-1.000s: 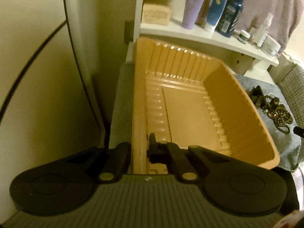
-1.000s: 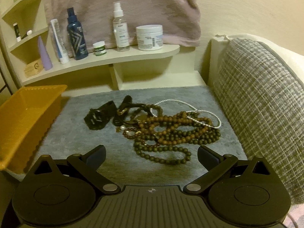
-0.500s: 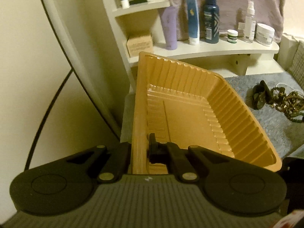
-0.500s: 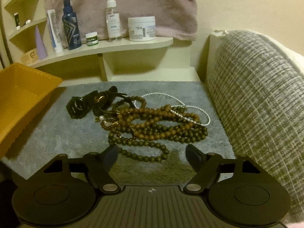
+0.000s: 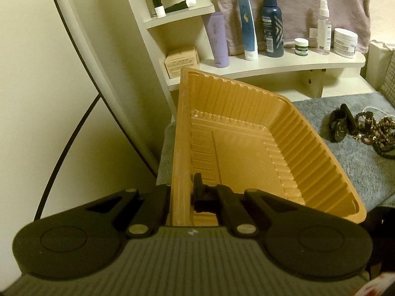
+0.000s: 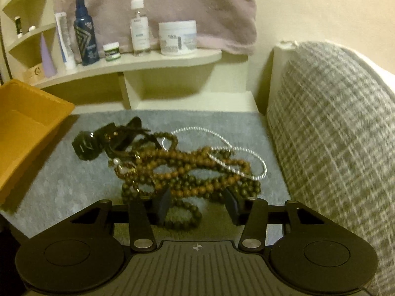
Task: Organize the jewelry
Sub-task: 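Grasp the black wristwatch with the right gripper while the left gripper holds the tray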
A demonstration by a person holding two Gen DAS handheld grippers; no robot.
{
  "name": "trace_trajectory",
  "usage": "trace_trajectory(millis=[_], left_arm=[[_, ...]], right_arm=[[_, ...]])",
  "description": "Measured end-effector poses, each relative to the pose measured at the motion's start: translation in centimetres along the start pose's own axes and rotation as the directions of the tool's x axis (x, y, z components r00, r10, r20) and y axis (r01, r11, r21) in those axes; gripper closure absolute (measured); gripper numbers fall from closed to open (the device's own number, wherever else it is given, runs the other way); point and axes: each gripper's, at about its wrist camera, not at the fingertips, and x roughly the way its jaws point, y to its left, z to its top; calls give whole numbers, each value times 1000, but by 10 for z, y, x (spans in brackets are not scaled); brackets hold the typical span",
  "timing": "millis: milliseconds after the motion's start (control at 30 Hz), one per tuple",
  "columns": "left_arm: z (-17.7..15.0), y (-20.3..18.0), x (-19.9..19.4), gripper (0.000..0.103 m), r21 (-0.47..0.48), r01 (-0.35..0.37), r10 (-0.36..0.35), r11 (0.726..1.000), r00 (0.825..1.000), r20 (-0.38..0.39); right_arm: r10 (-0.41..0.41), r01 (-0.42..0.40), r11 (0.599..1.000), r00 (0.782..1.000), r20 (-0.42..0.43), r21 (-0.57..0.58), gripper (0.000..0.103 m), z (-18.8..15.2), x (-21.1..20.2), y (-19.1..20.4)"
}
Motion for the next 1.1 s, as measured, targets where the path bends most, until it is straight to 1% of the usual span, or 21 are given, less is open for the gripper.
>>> trace_trajectory(millis=[67, 233, 333, 400, 600, 633, 667, 700, 733, 800, 967, 1100], left_arm=[[0, -1, 0, 101, 3, -3, 3, 1000, 1000, 1], [1, -2, 0, 101, 6, 2, -2, 1000, 1000, 1], [0, 0, 1, 101, -1, 6, -6, 1000, 1000, -3], [0, 1, 1, 101, -9, 10, -10, 1000, 1000, -6], [0, 3, 3, 101, -18, 18, -18, 1000, 1000, -7], [0, 2, 3, 101, -17, 20, -20, 1000, 1000, -7], [0, 2, 3, 101, -16, 21, -22, 1000, 1000, -6], [0, 3, 3, 101, -14, 22, -22, 1000, 1000, -5], [-1, 3, 3, 101, -13, 22, -22, 1000, 1000, -3], [-1, 3, 4, 101, -10, 22, -22, 1000, 1000, -3], [-2, 3, 5, 101, -2, 23, -23, 1000, 1000, -1], [-4, 0, 5, 101, 24, 13, -13, 1000, 1000, 17]], right_arm=[[24, -24, 999, 1000, 10, -24, 55, 6, 2, 5], [117, -113, 987, 993, 30, -116, 55, 19, 9, 32], [151, -145, 981, 988, 36, -131, 55, 26, 19, 49], [158, -152, 980, 986, 42, -126, 56, 30, 28, 58], [171, -168, 983, 985, 32, -77, 69, 40, 49, 67], [173, -170, 983, 984, 34, -74, 74, 41, 49, 68], [172, -169, 983, 985, 33, -78, 83, 42, 51, 70], [168, -165, 983, 985, 30, -84, 87, 42, 52, 71], [168, -165, 982, 985, 31, -90, 95, 42, 51, 71], [156, -150, 983, 987, 43, -109, 95, 43, 48, 73], [156, -143, 974, 986, 63, -178, 96, 47, 39, 80], [176, -156, 966, 981, 81, -206, 97, 54, 28, 86]])
